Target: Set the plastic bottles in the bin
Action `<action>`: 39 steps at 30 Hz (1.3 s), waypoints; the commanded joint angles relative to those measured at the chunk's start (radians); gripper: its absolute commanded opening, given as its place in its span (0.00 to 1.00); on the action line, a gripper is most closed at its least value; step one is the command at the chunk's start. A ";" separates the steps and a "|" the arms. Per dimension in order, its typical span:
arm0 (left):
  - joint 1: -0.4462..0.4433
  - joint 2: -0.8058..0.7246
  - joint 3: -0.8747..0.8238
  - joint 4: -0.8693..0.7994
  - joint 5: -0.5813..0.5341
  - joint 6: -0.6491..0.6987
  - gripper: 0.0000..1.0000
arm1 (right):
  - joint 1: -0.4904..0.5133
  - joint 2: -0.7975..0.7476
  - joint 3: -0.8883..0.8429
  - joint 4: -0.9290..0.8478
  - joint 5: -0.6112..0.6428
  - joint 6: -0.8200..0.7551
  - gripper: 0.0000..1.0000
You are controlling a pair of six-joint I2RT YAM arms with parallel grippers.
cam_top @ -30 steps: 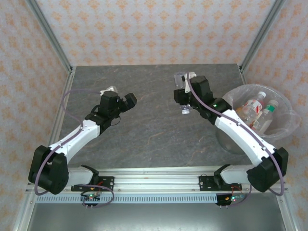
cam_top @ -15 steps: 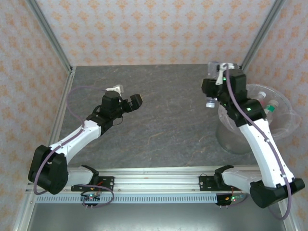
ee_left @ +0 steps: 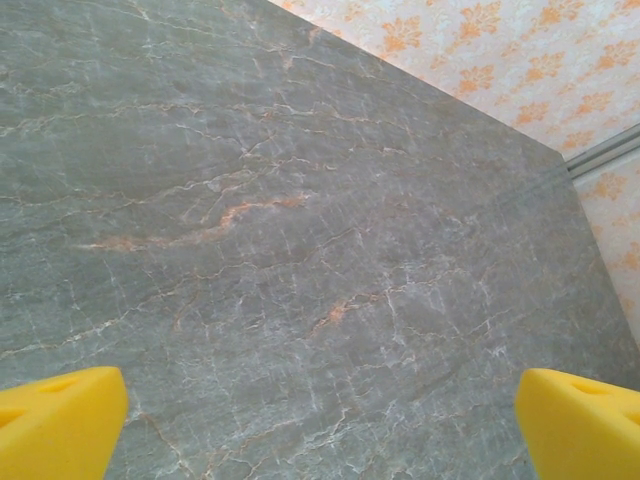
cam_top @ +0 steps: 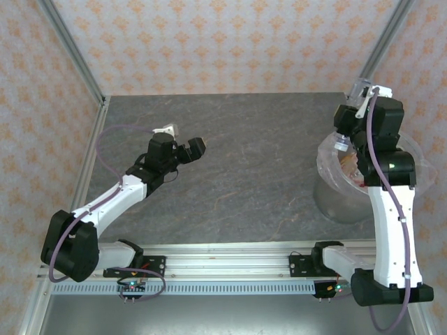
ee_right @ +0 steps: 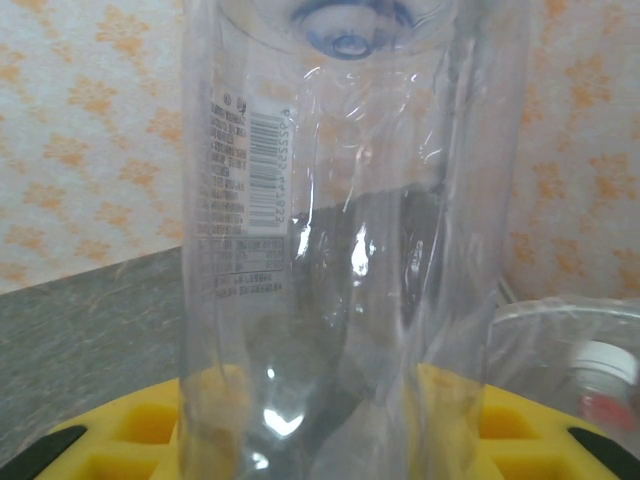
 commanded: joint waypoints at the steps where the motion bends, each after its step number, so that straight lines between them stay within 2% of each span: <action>1: -0.001 -0.009 -0.009 0.007 -0.038 0.019 1.00 | -0.028 -0.021 0.046 -0.017 0.033 -0.049 0.35; 5: -0.001 0.000 -0.007 0.008 -0.049 0.017 1.00 | -0.078 -0.015 0.065 -0.030 0.102 -0.080 0.35; 13: 0.003 0.001 -0.004 0.004 -0.053 0.013 1.00 | -0.254 -0.002 0.064 -0.065 0.105 -0.059 0.35; 17: 0.010 -0.007 -0.005 -0.005 -0.069 0.014 1.00 | -0.276 -0.010 0.032 -0.081 0.310 -0.083 0.35; 20: 0.027 -0.004 -0.003 -0.003 -0.073 -0.008 1.00 | -0.274 -0.041 -0.067 -0.016 0.483 -0.119 0.36; 26: 0.051 0.039 0.054 -0.012 -0.034 -0.044 1.00 | -0.274 -0.062 -0.226 0.070 0.624 -0.130 0.39; 33: 0.051 0.050 0.067 -0.017 -0.034 -0.071 1.00 | -0.276 -0.062 -0.275 0.058 0.613 -0.069 0.52; 39: 0.051 0.034 0.049 -0.019 -0.065 -0.090 1.00 | -0.274 -0.055 -0.255 0.008 0.409 -0.046 0.48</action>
